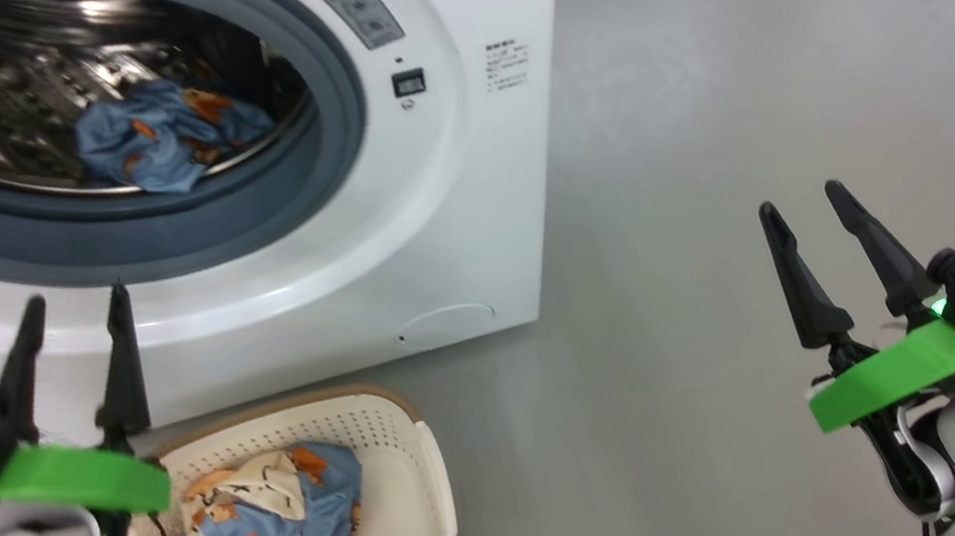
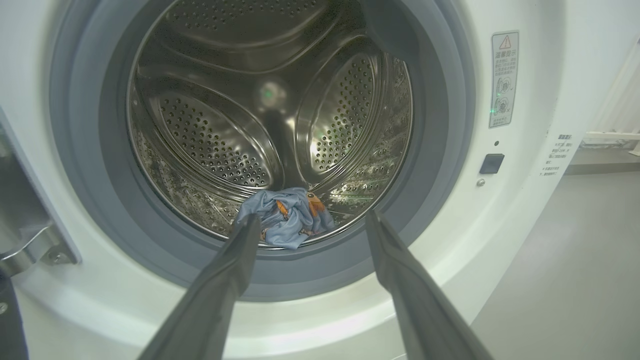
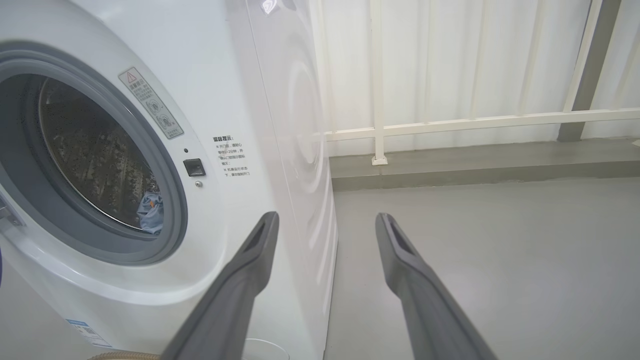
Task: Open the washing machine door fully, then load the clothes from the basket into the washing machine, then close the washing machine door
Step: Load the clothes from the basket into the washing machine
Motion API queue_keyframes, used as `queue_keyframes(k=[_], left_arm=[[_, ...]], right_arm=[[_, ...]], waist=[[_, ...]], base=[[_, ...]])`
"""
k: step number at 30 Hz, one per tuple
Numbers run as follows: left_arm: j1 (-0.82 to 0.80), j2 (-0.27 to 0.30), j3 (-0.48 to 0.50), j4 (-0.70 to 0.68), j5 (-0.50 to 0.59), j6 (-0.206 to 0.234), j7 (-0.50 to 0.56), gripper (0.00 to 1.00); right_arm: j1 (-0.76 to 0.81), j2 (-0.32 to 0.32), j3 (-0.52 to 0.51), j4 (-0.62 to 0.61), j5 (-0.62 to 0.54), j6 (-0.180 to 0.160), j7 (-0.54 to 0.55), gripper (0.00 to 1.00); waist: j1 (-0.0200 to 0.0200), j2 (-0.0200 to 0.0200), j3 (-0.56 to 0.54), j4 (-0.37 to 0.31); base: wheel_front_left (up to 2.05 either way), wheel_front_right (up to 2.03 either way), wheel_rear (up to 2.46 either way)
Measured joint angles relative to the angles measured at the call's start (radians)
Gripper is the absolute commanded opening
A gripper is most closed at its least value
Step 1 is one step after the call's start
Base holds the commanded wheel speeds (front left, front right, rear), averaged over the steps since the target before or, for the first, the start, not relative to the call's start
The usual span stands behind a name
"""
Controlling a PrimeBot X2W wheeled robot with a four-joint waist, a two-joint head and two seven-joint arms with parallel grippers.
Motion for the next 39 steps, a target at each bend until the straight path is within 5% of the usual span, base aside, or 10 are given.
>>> queue_keyframes(k=[17, 39], left_arm=[[0.277, -0.047, 0.050, -0.208, 0.009, 0.049, 0.000, 1.00], [0.342, -0.052, 0.047, -0.303, 0.006, 0.088, 0.002, 1.00]], right_arm=[[0.083, -0.029, -0.051, -0.045, -0.011, 0.000, 0.000, 1.00], [0.091, -0.034, -0.047, -0.058, -0.020, 0.000, 0.000, 1.00]], waist=[[0.0000, 0.0000, -0.093, 0.076], [0.0001, 0.0000, -0.101, 0.078]], base=[[0.00, 0.00, 0.00], [0.00, 0.00, 0.00]])
